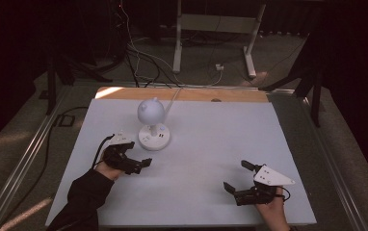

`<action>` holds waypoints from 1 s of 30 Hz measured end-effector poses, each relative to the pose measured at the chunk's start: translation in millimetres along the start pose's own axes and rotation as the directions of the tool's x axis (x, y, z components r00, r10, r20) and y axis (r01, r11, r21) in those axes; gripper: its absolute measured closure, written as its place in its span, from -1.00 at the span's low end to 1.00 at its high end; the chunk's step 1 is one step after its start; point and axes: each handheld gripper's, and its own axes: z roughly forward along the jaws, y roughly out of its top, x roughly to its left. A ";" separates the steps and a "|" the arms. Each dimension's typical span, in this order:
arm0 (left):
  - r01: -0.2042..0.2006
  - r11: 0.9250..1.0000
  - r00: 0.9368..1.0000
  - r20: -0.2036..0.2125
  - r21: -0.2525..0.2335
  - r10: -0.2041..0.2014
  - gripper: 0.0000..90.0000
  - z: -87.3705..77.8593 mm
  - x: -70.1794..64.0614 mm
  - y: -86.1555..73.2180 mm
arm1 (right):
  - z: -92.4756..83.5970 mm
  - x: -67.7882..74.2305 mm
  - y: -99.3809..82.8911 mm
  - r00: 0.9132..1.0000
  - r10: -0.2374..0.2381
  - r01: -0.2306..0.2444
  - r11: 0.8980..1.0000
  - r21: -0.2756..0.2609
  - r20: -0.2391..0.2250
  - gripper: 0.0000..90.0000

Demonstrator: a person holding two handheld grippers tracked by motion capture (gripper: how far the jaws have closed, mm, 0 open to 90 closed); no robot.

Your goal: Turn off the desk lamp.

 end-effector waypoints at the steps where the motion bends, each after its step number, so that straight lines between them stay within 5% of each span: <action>1: 0.001 1.000 1.000 0.003 -0.002 -0.001 -0.99 -2.3 -0.3 -1.9 | 0.1 0.0 0.0 1.000 0.000 0.000 1.000 0.000 0.000 -1.00; 16: 0.017 1.000 1.000 0.001 -0.005 -0.017 -0.99 -27.8 -4.1 -34.7 | 0.6 0.5 -0.2 1.000 0.000 0.000 1.000 0.008 -0.001 -1.00; 30: 0.035 0.999 0.998 0.045 -0.002 -0.035 -0.99 -40.6 -10.1 -73.0 | 1.1 0.7 -0.5 1.000 0.000 0.000 1.000 0.014 -0.001 -1.00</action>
